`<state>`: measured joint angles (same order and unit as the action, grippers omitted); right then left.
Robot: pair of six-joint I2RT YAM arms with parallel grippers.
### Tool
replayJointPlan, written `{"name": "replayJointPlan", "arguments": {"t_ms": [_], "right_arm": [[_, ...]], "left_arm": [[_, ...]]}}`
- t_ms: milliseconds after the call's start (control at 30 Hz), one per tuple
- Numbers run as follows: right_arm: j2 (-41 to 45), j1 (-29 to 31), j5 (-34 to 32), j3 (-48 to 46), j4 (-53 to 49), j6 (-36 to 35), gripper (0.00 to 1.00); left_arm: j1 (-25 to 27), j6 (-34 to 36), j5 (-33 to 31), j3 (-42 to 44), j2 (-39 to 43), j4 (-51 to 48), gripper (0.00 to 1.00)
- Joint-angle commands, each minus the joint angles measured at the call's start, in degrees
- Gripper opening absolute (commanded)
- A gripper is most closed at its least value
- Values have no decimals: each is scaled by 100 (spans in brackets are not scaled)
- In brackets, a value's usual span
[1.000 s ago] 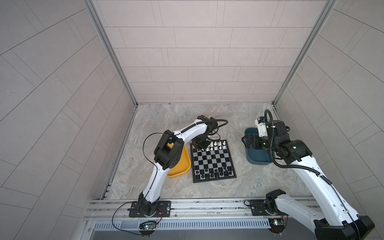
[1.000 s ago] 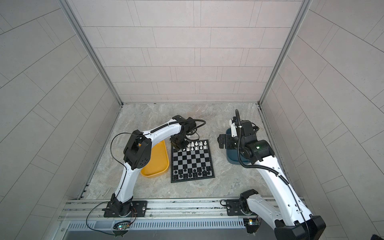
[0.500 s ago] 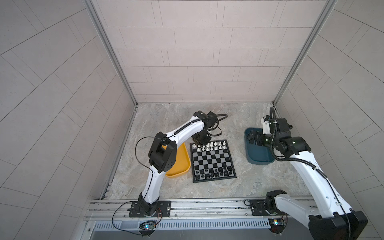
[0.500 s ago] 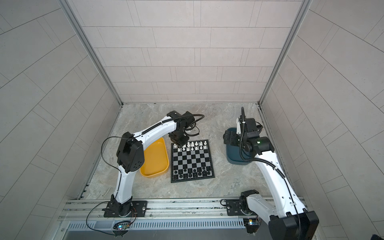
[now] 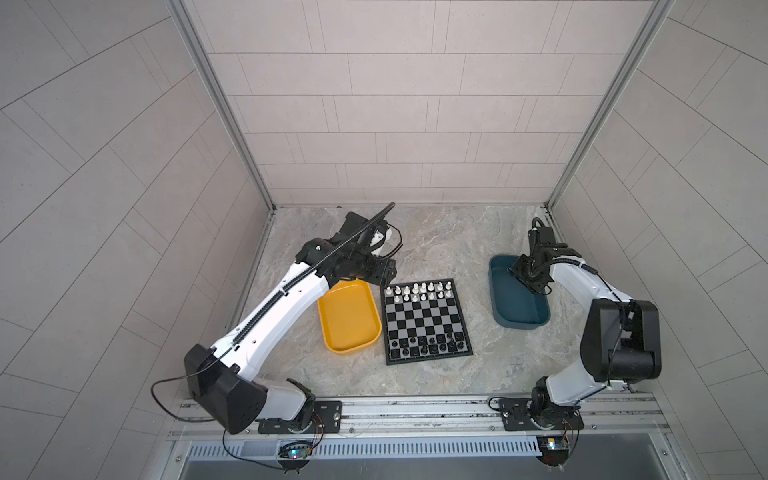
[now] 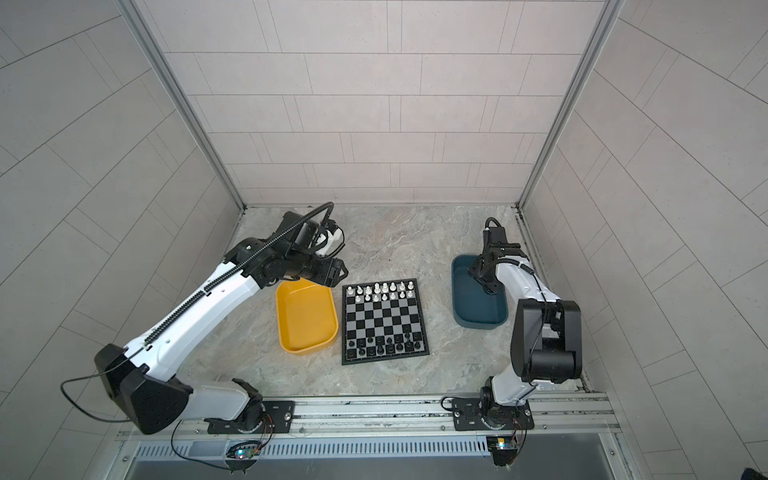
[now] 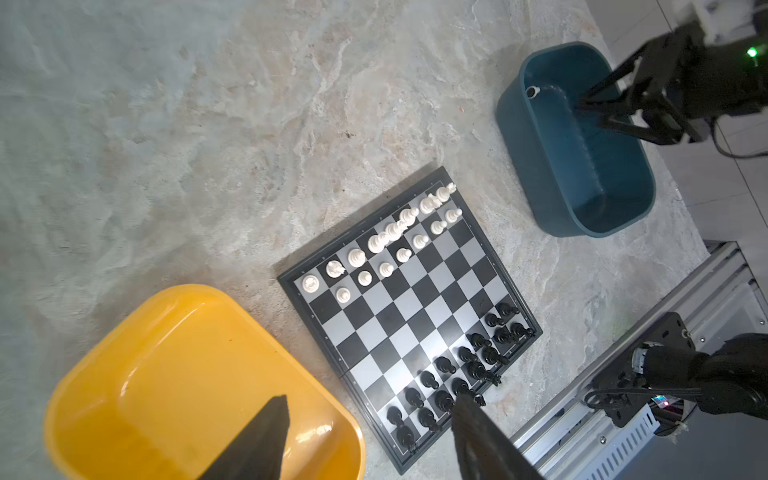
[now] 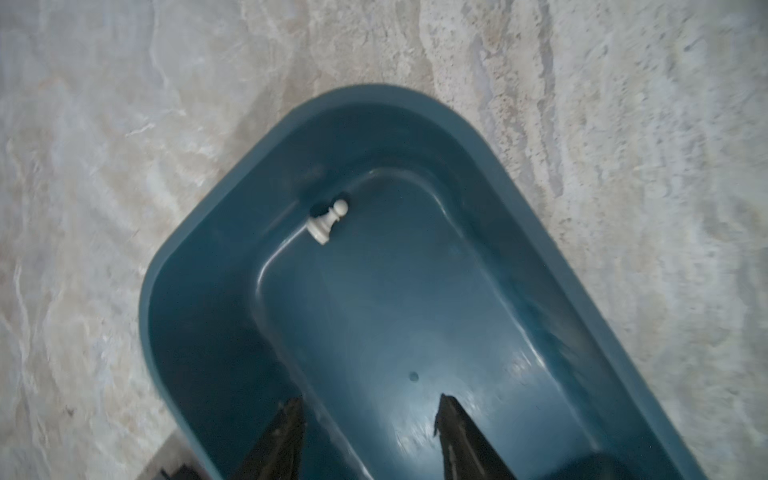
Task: Set up the chess pieces on the board
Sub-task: 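Open the left gripper and raise it off the pawn, then lower the right gripper into the teal bin and close on the last white pawn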
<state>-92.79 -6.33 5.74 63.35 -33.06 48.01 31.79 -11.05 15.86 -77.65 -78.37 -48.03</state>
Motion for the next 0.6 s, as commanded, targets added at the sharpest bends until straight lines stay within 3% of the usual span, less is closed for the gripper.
{"name": "replayJointPlan", "arguments": {"t_ms": [0,333,567], "right_arm": [[-392,-22,-28,312,194,887,49],[-1316,-112,81,803,359,1427,44],[-1609,-171,77,915,371,1546,39]], "left_arm": [[16,-173,405,471,209,895,70],[5,-179,433,1426,381,1727,72],[3,-109,541,1437,349,1643,72]]}}
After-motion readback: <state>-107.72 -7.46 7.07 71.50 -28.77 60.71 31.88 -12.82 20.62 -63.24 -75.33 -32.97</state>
